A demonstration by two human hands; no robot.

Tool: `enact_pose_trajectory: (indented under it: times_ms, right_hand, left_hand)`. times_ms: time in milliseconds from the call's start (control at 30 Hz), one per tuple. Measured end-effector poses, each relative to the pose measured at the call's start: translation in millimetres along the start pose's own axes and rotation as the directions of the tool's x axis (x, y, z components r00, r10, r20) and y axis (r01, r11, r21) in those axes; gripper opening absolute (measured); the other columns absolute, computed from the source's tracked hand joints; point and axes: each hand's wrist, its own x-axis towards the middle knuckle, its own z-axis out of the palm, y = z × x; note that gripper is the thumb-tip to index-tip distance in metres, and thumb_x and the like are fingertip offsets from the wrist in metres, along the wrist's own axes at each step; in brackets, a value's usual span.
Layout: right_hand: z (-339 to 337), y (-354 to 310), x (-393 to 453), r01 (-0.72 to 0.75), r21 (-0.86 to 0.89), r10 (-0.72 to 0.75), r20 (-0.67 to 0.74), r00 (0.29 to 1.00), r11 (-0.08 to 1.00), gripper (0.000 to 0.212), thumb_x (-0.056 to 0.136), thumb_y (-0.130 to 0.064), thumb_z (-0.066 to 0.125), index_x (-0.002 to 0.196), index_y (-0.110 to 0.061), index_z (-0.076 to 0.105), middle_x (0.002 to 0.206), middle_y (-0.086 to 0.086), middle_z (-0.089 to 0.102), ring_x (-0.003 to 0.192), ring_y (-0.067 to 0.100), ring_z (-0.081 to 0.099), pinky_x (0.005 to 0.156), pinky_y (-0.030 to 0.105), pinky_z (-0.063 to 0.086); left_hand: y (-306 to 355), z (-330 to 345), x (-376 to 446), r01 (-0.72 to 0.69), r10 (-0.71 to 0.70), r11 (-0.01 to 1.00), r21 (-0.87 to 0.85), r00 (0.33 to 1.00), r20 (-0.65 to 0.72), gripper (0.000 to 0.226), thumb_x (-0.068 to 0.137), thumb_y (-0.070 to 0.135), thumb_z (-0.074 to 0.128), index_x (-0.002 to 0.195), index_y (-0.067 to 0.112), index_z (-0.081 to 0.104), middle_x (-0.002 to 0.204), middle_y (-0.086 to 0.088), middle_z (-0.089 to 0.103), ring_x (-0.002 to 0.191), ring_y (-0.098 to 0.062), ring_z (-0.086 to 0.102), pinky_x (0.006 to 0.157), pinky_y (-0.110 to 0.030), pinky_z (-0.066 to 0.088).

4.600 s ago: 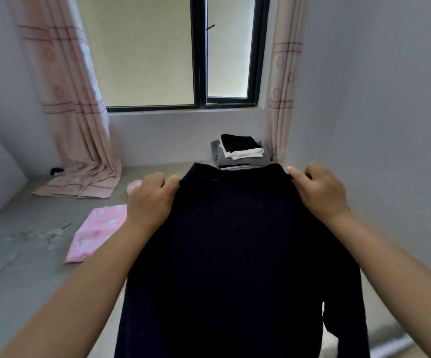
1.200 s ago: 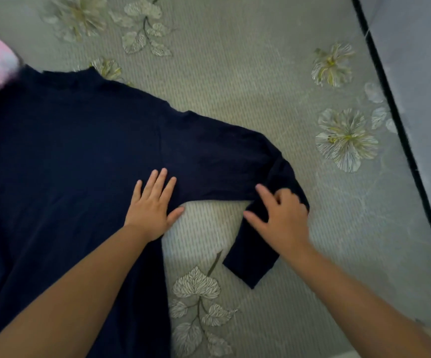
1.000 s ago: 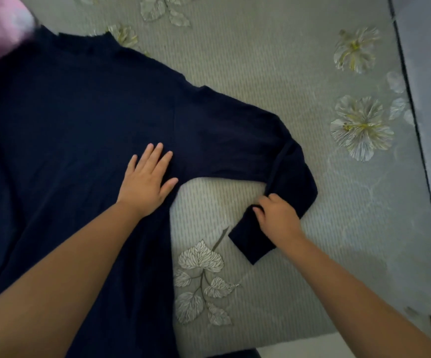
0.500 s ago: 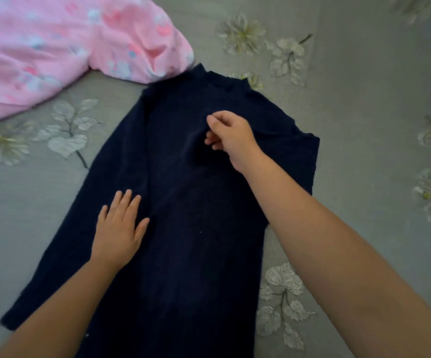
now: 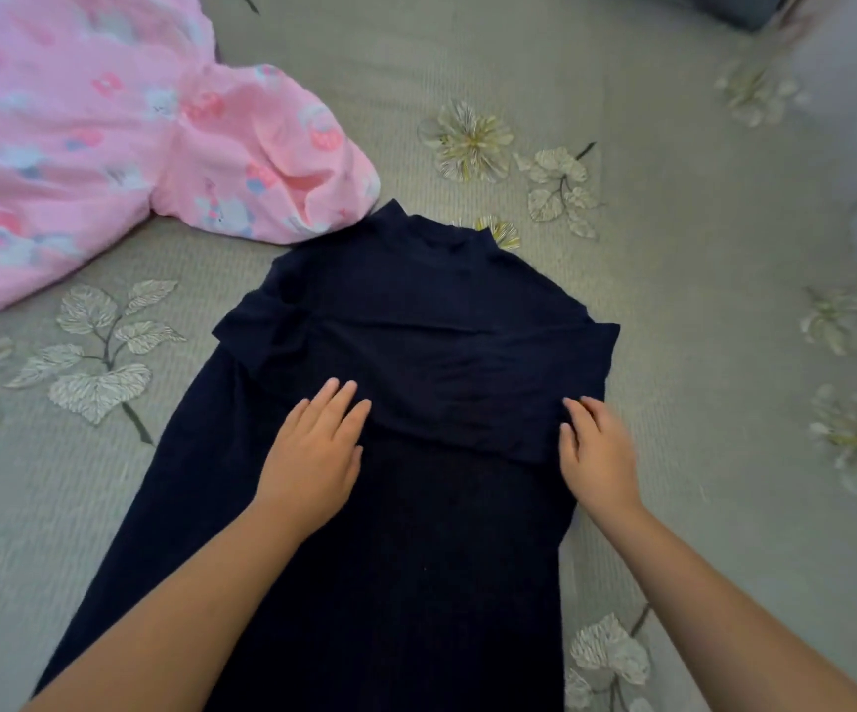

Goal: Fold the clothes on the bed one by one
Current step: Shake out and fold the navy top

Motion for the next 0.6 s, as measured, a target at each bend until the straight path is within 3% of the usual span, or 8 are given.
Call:
enact_pose_trajectory:
  times_ms: [100,167,233,333,400,500,600]
  right_hand:
    - [-6.8,27.1,19.2,-0.061,0.099,0.067,-0.054,0.996,0.993,0.033,0.088,0.005,0.044,0.12,0.008,0.052,0.115,0.023,0.057,0.107,0.037,0.051,0.094,0.036,0.037]
    - [-14.2,32.6,48.4,-0.03,0.155,0.046,-0.1,0.994,0.987,0.035,0.085,0.012,0.041,0.117,0.008,0.053,0.106,0.022,0.059,0.1,0.037,0.053,0.087,0.033,0.038]
    - [-22.0,35.4,85.6,0.015,0.16,0.0,-0.094,0.996,0.987,0.038,0.084,0.011,0.039,0.12,0.004,0.051,0.115,0.017,0.056,0.109,0.035,0.049,0.092,0.032,0.036]
    - [-28.3,39.3,131.7,0.031,0.152,-0.039,0.052,0.998,0.988,0.04,0.086,0.004,0.041,0.123,-0.002,0.053,0.123,0.015,0.055,0.117,0.031,0.046,0.098,0.032,0.034]
    - [-31.4,43.1,151.2,0.058,0.056,-0.063,0.098,0.993,0.997,0.031,0.086,-0.003,0.044,0.11,-0.007,0.064,0.112,0.012,0.063,0.111,0.028,0.05,0.093,0.032,0.034]
    - [-38.0,53.2,166.9,0.139,-0.269,-0.13,0.05,0.99,0.953,0.02,0.084,-0.012,0.044,0.083,-0.01,0.064,0.083,0.008,0.062,0.095,0.027,0.048,0.081,0.033,0.024]
    - [-39.1,65.6,171.8,0.172,-0.42,-0.167,0.049,0.985,0.891,0.008,0.083,-0.011,0.044,0.081,-0.011,0.052,0.086,0.011,0.062,0.093,0.027,0.045,0.075,0.032,0.017]
  left_hand:
    - [10.1,13.9,29.9,-0.043,0.042,0.999,0.027,0.999,0.024,0.049,0.096,0.027,0.04,0.142,0.012,0.03,0.152,-0.007,0.019,0.142,-0.024,0.011,0.115,-0.036,0.012]
    - [15.5,18.7,46.6,-0.082,0.08,0.994,0.074,0.996,0.027,0.049,0.092,0.025,0.051,0.137,0.01,0.039,0.148,-0.01,0.03,0.139,-0.027,0.023,0.112,-0.039,0.021]
    - [23.4,20.7,64.1,-0.083,0.085,0.995,0.058,0.996,-0.022,0.048,0.087,0.021,0.06,0.131,0.006,0.048,0.141,-0.013,0.041,0.134,-0.03,0.034,0.108,-0.042,0.029]
    - [27.3,28.9,87.7,-0.03,0.028,0.997,0.077,0.999,0.021,0.05,0.098,0.031,0.033,0.144,0.014,0.022,0.154,-0.004,0.015,0.143,-0.02,0.006,0.115,-0.036,0.006]
    - [27.6,37.9,99.7,0.012,-0.02,0.994,0.11,0.997,0.069,0.053,0.098,0.036,0.025,0.146,0.018,0.012,0.155,-0.001,0.005,0.143,-0.018,-0.003,0.115,-0.036,0.001]
    - [33.4,47.6,106.8,0.022,-0.035,0.991,0.13,0.994,0.105,0.056,0.097,0.041,0.023,0.147,0.021,0.008,0.156,-0.001,0.0,0.142,-0.017,-0.007,0.114,-0.04,-0.004]
    - [43.1,54.8,108.2,0.027,-0.034,0.995,0.091,0.997,0.066,0.058,0.095,0.043,0.027,0.146,0.022,0.012,0.155,-0.002,0.004,0.143,-0.018,-0.005,0.113,-0.043,-0.006]
